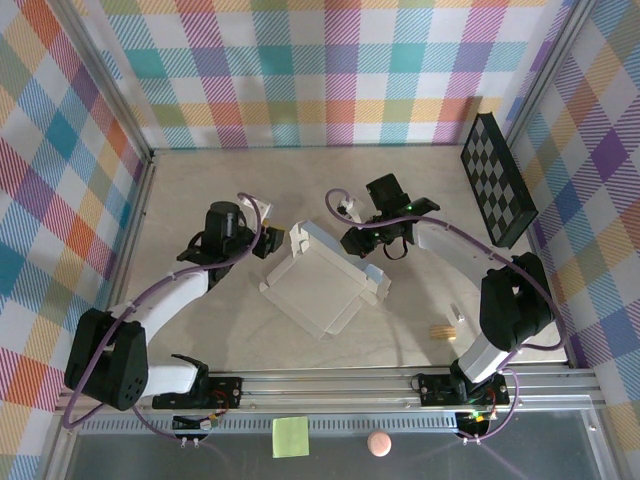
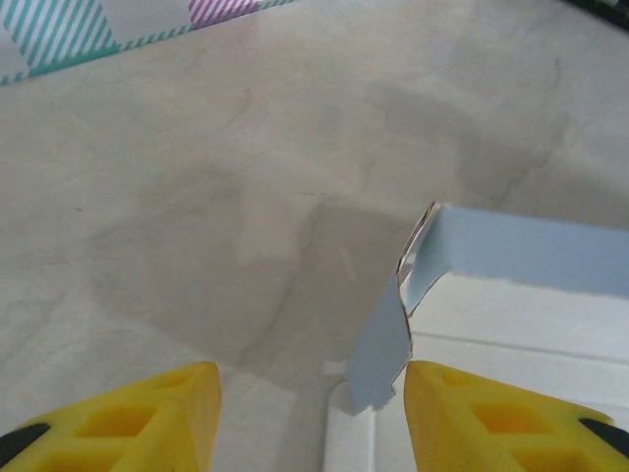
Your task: Fold the paper box
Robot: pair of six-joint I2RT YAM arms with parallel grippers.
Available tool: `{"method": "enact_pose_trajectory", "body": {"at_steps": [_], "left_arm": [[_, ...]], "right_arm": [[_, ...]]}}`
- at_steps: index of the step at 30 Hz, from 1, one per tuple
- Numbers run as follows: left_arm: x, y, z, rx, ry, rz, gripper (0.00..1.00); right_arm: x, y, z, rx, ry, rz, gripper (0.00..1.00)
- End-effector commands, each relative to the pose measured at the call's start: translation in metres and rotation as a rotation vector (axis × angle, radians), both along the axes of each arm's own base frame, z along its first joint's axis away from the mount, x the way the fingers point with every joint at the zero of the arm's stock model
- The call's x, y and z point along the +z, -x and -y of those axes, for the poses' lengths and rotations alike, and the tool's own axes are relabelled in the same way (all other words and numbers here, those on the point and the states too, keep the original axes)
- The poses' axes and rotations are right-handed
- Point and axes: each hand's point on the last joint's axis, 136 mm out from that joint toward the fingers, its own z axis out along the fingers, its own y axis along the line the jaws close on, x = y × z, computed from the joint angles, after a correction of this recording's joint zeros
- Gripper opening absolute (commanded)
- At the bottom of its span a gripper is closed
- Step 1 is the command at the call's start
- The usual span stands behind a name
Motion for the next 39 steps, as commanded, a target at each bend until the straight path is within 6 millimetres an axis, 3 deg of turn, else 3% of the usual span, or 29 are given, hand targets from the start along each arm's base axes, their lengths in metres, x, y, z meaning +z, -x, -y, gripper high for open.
{"method": "enact_pose_trajectory", "body": {"at_steps": [1, 8, 14, 29, 39], "left_arm": [[-0.015, -0.014, -0.007, -0.039, -0.156, 0.084, 0.52], [-0.047, -0.034, -0.009, -0.097, -0.21, 0.072, 0.52], [-0.061, -0.024, 0.01, -0.299, -0.179, 0.054, 0.51], [-0.052, -0.03, 0.049, -0.51, -0.05, 0.158, 0.49], [-0.051, -0.028, 0.064, -0.586, -0.051, 0.148, 0.47]], "right_arm": [[-0.033, 0.023, 0.019, 0.001, 0.116, -0.095, 0.12], [-0.03, 0.022, 0.018, 0.002, 0.113, -0.09, 0.13], [-0.029, 0.023, 0.017, 0.006, 0.109, -0.092, 0.13], [-0.025, 0.019, 0.01, 0.016, 0.085, -0.088, 0.13], [-0.023, 0.019, 0.003, 0.032, 0.052, -0.098, 0.13]]}}
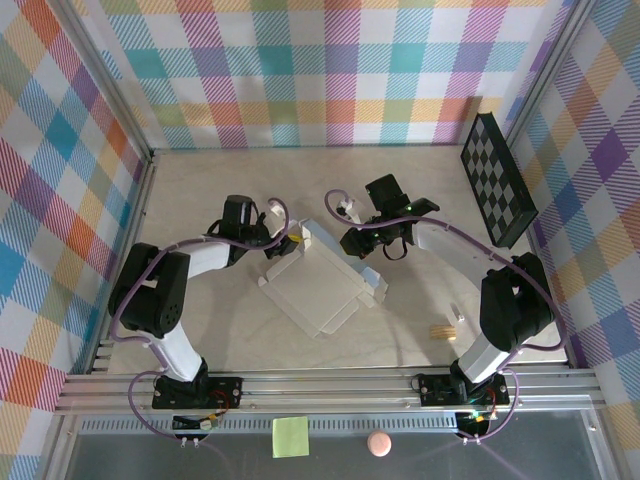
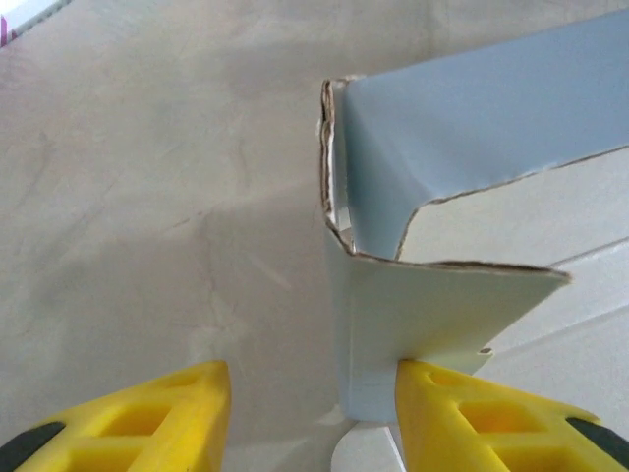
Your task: Fold the paper box
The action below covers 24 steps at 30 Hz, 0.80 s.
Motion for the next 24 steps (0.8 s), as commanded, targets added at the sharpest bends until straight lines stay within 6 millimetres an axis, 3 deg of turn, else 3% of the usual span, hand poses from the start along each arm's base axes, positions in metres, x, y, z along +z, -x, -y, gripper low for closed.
{"method": "enact_pose_trajectory", "body": {"at_steps": [1, 24], "left_arm": [[0.014, 0.002, 0.017, -0.096, 0.03, 0.049, 0.47], [0.01, 0.013, 0.057, -0.24, 0.016, 0.118, 0.33]], "right_arm": [[-0.024, 0.016, 0.005, 0.022, 0.062, -0.092, 0.13], [-0.025, 0.017, 0.009, 0.027, 0.079, -0.078, 0.12]]}}
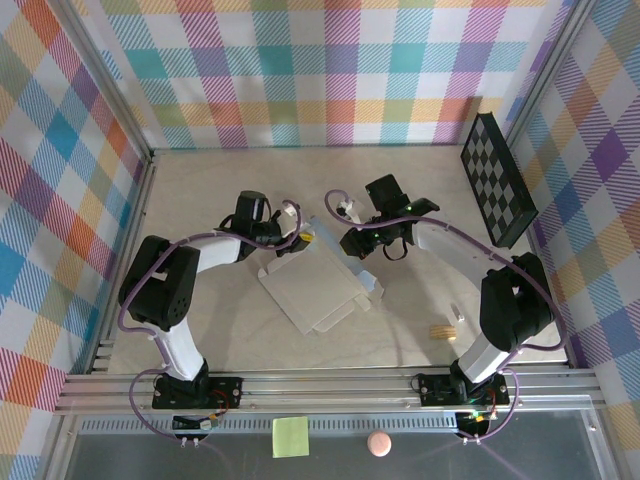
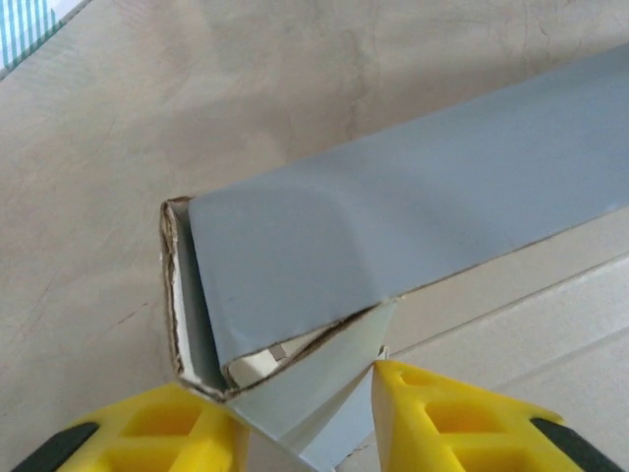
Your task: Fold the paper box
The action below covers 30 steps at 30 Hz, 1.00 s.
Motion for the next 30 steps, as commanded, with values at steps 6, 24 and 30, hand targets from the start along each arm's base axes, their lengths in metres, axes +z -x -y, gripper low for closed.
{"method": "enact_pose_trajectory", "body": {"at_steps": [6, 24, 30], "left_arm": [[0.001, 0.007, 0.027, -0.044, 0.003, 0.059, 0.19], [0.002, -0.002, 0.013, 0.501, -0.157, 0.193, 0.0], [-0.006, 0.004, 0.018, 0.512, -0.184, 0.083, 0.0]], "right_arm": [[-0.023, 0.016, 0.011, 0.021, 0.083, -0.064, 0.12], [-0.004, 0.03, 0.002, 0.013, -0.033, -0.098, 0.15], [0.0, 0.03, 0.001, 0.009, -0.044, -0.099, 0.15]]}}
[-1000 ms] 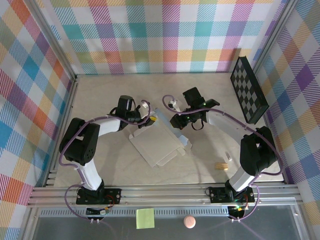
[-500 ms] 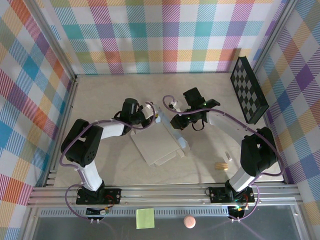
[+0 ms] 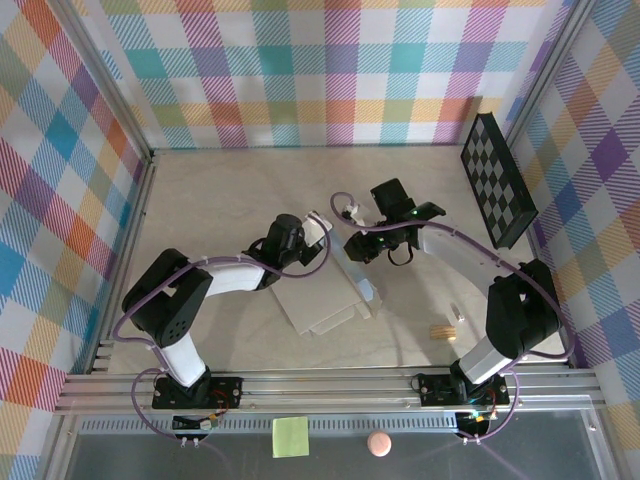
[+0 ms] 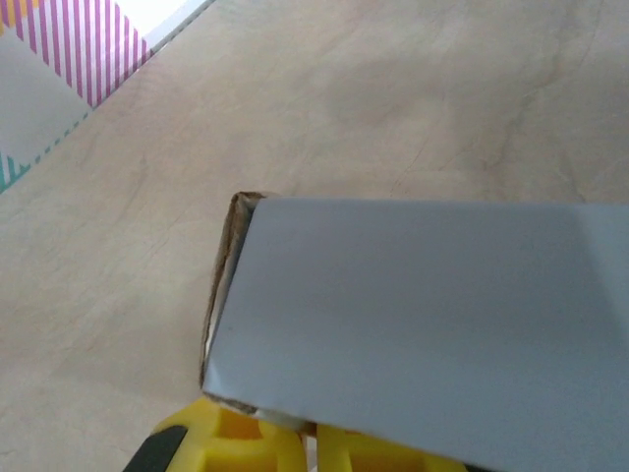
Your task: Fold the paper box
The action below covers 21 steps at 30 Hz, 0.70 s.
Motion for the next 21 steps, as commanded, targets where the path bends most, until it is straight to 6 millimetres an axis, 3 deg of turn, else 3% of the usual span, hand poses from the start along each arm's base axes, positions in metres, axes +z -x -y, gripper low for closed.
{"method": "enact_pose_trajectory", "body": {"at_steps": [1, 6, 13, 21], "left_arm": [[-0.006, 0.011, -0.001, 0.011, -0.035, -0.051, 0.0], [0.007, 0.024, -0.001, -0.01, 0.03, -0.073, 0.22], [0.034, 0.034, -0.019, -0.014, 0.151, -0.101, 0.41], [0.048, 0.052, -0.051, 0.022, 0.23, -0.105, 0.51]], "right_arm": [[-0.003, 0.013, -0.005, 0.022, -0.017, -0.043, 0.17], [-0.002, 0.005, 0.0, -0.008, 0.017, -0.012, 0.24], [0.011, 0.0, -0.008, 0.001, 0.005, 0.014, 0.29], [0.024, -0.011, -0.021, -0.002, 0.005, 0.051, 0.44]]}}
